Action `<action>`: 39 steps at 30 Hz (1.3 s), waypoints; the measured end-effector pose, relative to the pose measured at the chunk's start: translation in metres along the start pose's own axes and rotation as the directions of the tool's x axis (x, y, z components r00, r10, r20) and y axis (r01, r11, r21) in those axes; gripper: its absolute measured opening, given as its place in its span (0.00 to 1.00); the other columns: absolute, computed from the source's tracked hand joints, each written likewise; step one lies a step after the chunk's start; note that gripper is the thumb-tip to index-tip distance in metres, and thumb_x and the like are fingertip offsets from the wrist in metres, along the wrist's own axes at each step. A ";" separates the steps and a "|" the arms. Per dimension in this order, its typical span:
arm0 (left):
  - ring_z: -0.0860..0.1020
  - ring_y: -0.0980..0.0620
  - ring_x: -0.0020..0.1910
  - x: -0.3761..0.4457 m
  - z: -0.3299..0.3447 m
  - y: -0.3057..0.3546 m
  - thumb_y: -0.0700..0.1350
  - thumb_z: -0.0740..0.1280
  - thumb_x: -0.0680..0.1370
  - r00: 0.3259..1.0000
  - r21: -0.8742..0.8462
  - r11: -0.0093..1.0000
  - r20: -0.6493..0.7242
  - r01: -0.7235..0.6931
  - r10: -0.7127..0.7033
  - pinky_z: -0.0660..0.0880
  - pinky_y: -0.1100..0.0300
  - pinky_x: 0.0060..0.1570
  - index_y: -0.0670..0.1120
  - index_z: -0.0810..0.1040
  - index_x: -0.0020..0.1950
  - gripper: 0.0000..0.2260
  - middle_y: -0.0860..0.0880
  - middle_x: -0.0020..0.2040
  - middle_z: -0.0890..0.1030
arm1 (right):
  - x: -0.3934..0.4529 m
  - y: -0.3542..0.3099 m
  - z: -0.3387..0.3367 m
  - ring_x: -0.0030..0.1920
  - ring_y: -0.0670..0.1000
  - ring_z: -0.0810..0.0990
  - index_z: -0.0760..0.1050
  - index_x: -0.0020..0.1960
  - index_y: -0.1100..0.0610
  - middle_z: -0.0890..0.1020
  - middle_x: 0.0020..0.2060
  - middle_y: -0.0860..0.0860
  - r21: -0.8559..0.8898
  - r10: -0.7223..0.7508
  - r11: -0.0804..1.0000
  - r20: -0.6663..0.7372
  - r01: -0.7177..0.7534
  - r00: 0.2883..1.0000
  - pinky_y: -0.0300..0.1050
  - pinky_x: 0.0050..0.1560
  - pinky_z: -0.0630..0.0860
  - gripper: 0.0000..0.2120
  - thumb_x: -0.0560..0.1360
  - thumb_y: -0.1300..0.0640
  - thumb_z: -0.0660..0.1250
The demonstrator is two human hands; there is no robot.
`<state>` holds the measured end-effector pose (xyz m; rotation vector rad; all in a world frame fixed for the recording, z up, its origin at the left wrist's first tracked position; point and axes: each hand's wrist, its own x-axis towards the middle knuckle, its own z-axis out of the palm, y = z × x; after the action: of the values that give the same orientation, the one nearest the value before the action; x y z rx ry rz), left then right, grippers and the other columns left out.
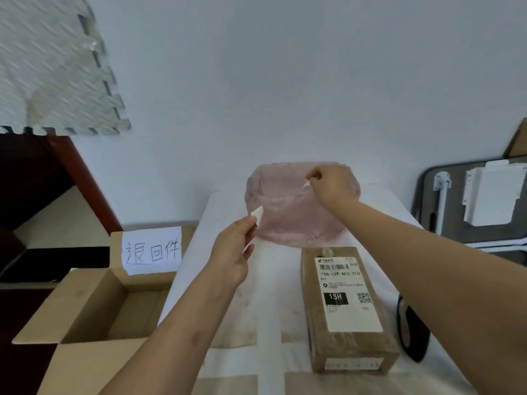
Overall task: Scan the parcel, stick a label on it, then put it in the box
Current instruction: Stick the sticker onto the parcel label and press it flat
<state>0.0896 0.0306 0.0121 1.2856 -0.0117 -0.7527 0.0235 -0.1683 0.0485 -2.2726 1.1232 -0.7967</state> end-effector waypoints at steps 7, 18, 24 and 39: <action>0.79 0.59 0.42 0.015 -0.003 0.000 0.43 0.70 0.77 1.000 0.034 0.999 0.007 0.005 -0.006 0.71 0.58 0.55 0.50 0.79 0.40 0.06 0.54 0.40 0.81 | 0.012 0.009 0.009 0.47 0.48 0.76 0.80 0.57 0.54 0.83 0.55 0.50 -0.076 -0.009 0.997 0.028 0.011 1.000 0.38 0.43 0.67 0.14 0.77 0.60 0.58; 0.78 0.56 0.43 -0.013 0.012 -0.002 0.43 0.69 0.77 0.995 0.098 0.994 0.089 -0.054 0.046 0.70 0.58 0.56 0.48 0.79 0.42 0.04 0.53 0.41 0.81 | -0.006 0.016 -0.007 0.52 0.54 0.80 0.77 0.57 0.53 0.81 0.48 0.49 0.027 -0.005 1.000 0.011 0.005 1.000 0.52 0.54 0.79 0.15 0.74 0.58 0.58; 0.77 0.55 0.43 -0.048 0.028 -0.006 0.42 0.68 0.78 0.970 0.191 0.960 0.172 -0.206 0.174 0.71 0.62 0.46 0.47 0.79 0.43 0.04 0.51 0.42 0.80 | -0.060 0.003 -0.030 0.43 0.50 0.80 0.78 0.45 0.57 0.77 0.31 0.44 0.273 -0.073 0.961 0.105 0.042 0.992 0.45 0.54 0.77 0.05 0.73 0.62 0.64; 0.74 0.53 0.53 -0.110 0.046 -0.057 0.48 0.69 0.77 0.426 0.638 -0.090 0.606 -0.765 0.671 0.54 0.62 0.48 0.50 0.81 0.46 0.03 0.56 0.48 0.81 | -0.175 0.038 -0.090 0.35 0.48 0.80 0.72 0.56 0.59 0.82 0.44 0.57 0.621 0.156 0.722 0.284 -0.305 0.946 0.39 0.37 0.76 0.13 0.72 0.59 0.68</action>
<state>-0.0419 0.0432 0.0205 1.9166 -1.3391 0.3516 -0.1443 -0.0597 0.0385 -1.5370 0.8238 -0.6842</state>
